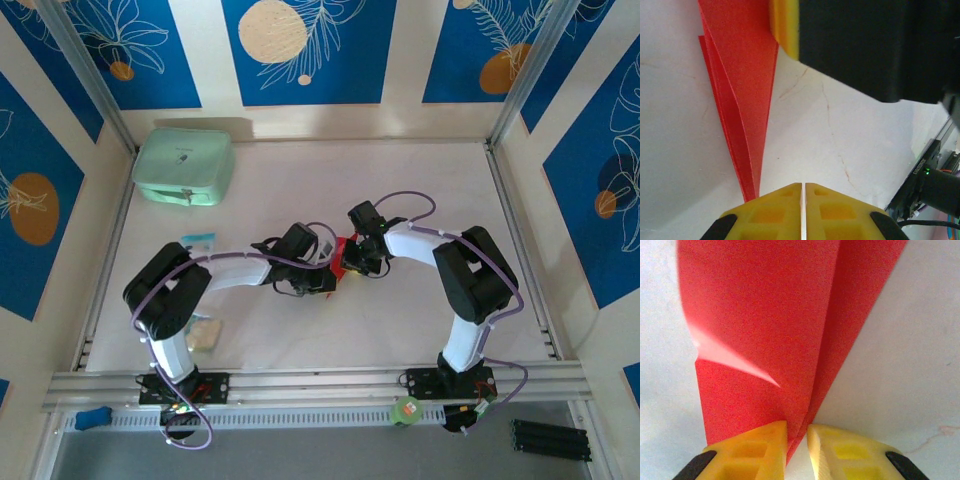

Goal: Fold a paper plane with a square sheet of paper (pick it up from the middle)
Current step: Fold the wing for the fifth time at the center of the table.

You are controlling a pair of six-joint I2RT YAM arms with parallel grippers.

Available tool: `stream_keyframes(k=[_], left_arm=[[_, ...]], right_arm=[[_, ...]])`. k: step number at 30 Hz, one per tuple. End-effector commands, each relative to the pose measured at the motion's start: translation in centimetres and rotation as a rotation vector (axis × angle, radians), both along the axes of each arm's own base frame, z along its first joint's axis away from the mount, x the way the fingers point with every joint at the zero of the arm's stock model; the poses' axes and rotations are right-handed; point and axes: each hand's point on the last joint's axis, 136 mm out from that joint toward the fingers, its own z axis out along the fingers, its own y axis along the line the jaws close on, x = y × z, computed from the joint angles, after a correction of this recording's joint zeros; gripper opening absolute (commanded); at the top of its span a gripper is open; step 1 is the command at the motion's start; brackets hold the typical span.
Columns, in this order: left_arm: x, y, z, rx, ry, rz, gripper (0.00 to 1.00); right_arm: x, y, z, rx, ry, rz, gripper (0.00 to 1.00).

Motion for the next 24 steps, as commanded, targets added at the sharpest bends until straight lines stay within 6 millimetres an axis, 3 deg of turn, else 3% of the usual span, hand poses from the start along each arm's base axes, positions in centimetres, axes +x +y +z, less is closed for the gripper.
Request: stream_keyframes(k=[1, 9, 24], left_arm=[[-0.9, -0.2, -0.8, 0.008, 0.040, -0.018, 0.10], [-0.9, 0.9, -2.6, 0.088, 0.047, -0.012, 0.09], [-0.7, 1.0, -2.9, 0.102, 0.037, -0.017, 0.08]], right_arm=[[-3.3, -1.5, -4.5, -0.100, 0.148, 0.001, 0.21], [-3.3, -1.6, -4.6, -0.104, 0.151, 0.001, 0.21], [-3.6, -2.0, -5.1, -0.129, 0.165, -0.004, 0.19]])
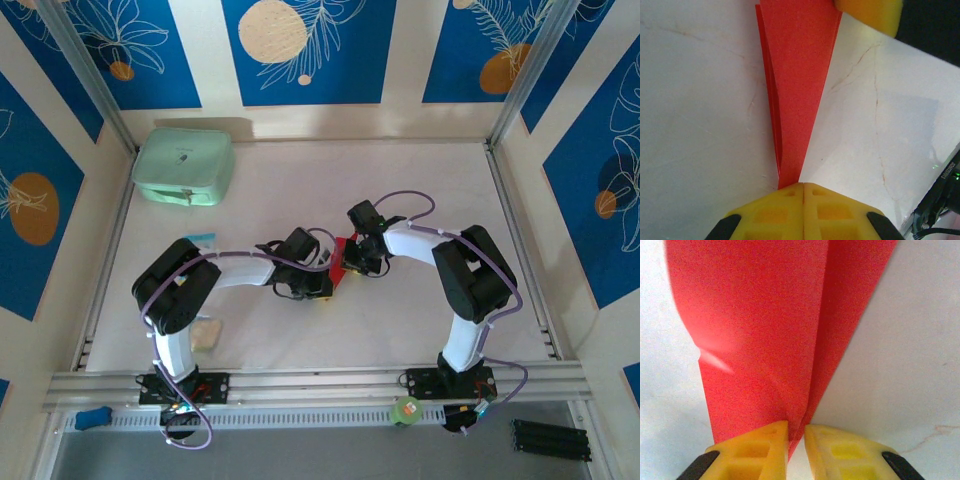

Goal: Fold a paper plane with a square sheet of paper (pick it up from the middle)
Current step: Fold the wing for the fifth time at the center of the table.

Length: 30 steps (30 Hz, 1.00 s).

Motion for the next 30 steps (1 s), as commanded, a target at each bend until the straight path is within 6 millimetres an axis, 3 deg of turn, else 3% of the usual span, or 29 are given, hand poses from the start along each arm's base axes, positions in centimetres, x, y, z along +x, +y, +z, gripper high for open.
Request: stream_keyframes(k=[1, 11, 30], left_arm=[[-0.3, 0.0, -0.1, 0.023, -0.003, -0.023, 0.08], [0.7, -0.5, 2.2, -0.018, -0.073, -0.015, 0.12], [2.1, -1.0, 1.0, 0.015, -0.081, -0.011, 0.13]], right_arm=[[-3.6, -1.9, -5.0, -0.118, 0.152, -0.004, 0.18], [-3.6, -1.9, -5.2, -0.116, 0.154, -0.004, 0.18], [-3.7, -1.9, -5.3, -0.112, 0.157, -0.006, 0.18]])
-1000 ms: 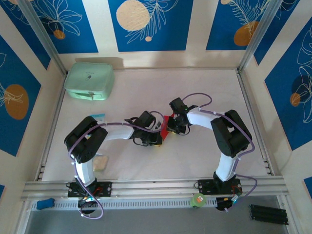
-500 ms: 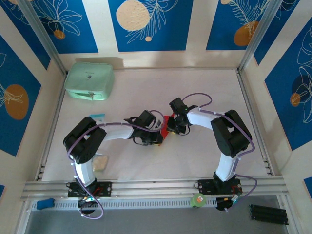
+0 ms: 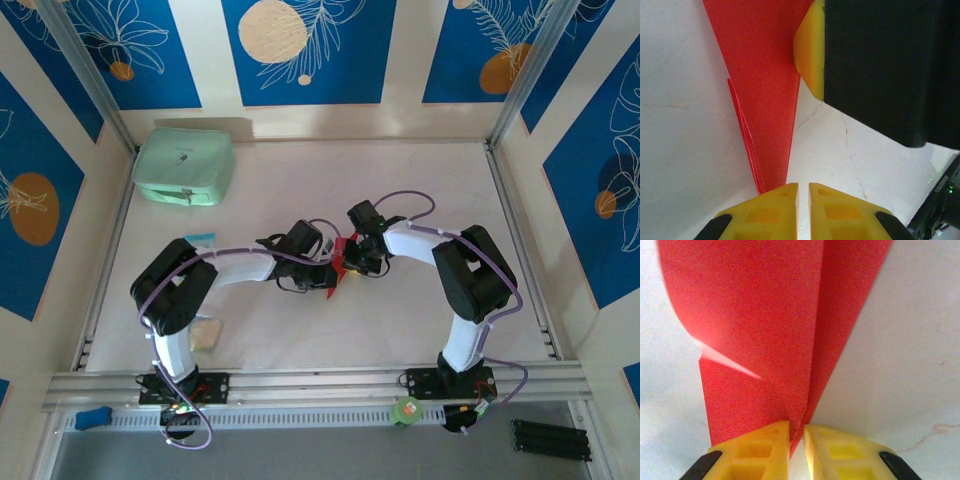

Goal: Fold a paper plane with a square sheet of paper (pick it up from the middle)
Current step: Fold the wing for the fifth time at the center of the table.

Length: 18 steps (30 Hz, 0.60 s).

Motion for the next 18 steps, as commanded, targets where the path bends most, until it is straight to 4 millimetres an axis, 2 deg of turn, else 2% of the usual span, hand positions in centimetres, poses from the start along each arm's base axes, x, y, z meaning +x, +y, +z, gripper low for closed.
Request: stream_keyframes(k=[1, 18], left_arm=[[-0.1, -0.1, -0.8, 0.023, 0.010, -0.021, 0.13], [-1.3, 0.2, -2.7, 0.061, 0.062, -0.044, 0.09]], right_arm=[[-3.7, -1.8, -5.3, -0.110, 0.157, -0.002, 0.17], [-3.9, -1.8, -5.6, -0.106, 0.169, -0.008, 0.15]])
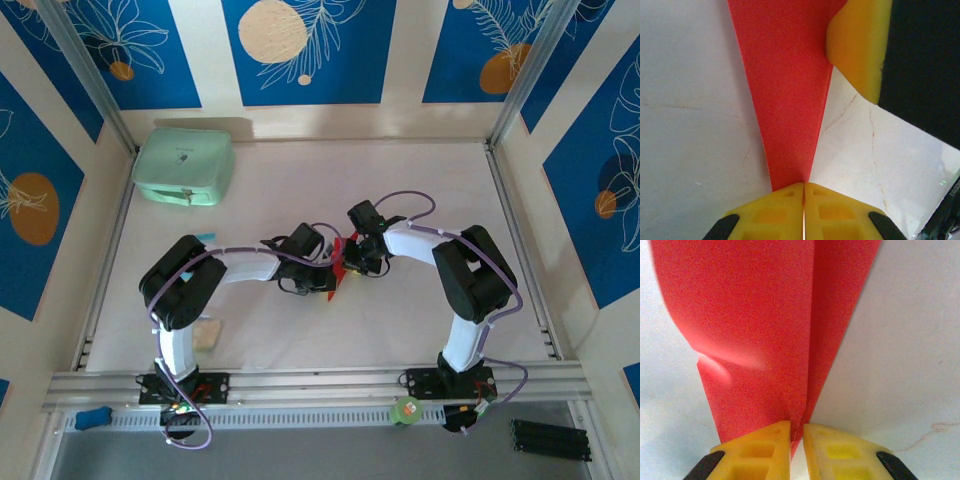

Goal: Fold a paper plane with a square sheet of paper (pick it up from the middle)
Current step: Fold the wing for the fifth time at the center of the table.

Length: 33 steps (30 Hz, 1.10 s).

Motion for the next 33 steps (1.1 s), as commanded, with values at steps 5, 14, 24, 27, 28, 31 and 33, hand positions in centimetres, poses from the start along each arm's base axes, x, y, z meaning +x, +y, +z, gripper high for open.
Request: stream_keyframes(k=[5, 14, 24, 27, 28, 31, 33], left_arm=[[-1.6, 0.7, -1.8, 0.074, 0.039, -0.050, 0.08], [-2.2, 1.6, -2.9, 0.127, 0.051, -0.056, 0.06], [-2.3, 1.7, -3.3, 0.142, 0.054, -0.065, 0.05], [-2.3, 1.6, -3.2, 0.143, 0.055, -0.065, 0.04], [-2.3, 1.6, -3.2, 0.141, 0.053, -0.065, 0.04], [-2.3, 1.8, -3.1, 0.144, 0.050, -0.063, 0.04], [-2.3, 1.8, -3.1, 0.144, 0.049, -0.062, 0.04]], right_arm=[[-3.7, -1.5, -5.2, -0.086, 0.157, -0.005, 0.15], [-0.4, 0.1, 1.2, 0.097, -0.038, -0.015, 0.18], [-0.4, 1.6, 4.9, 0.256, -0.204, 0.059, 0.15], [-0.5, 2.2, 4.3, 0.269, -0.181, 0.071, 0.09], [-0.4, 2.3, 4.1, 0.272, -0.176, 0.071, 0.08], [0.0, 2.8, 3.5, 0.291, -0.166, 0.069, 0.06], [0.3, 3.0, 3.1, 0.302, -0.154, 0.070, 0.06]])
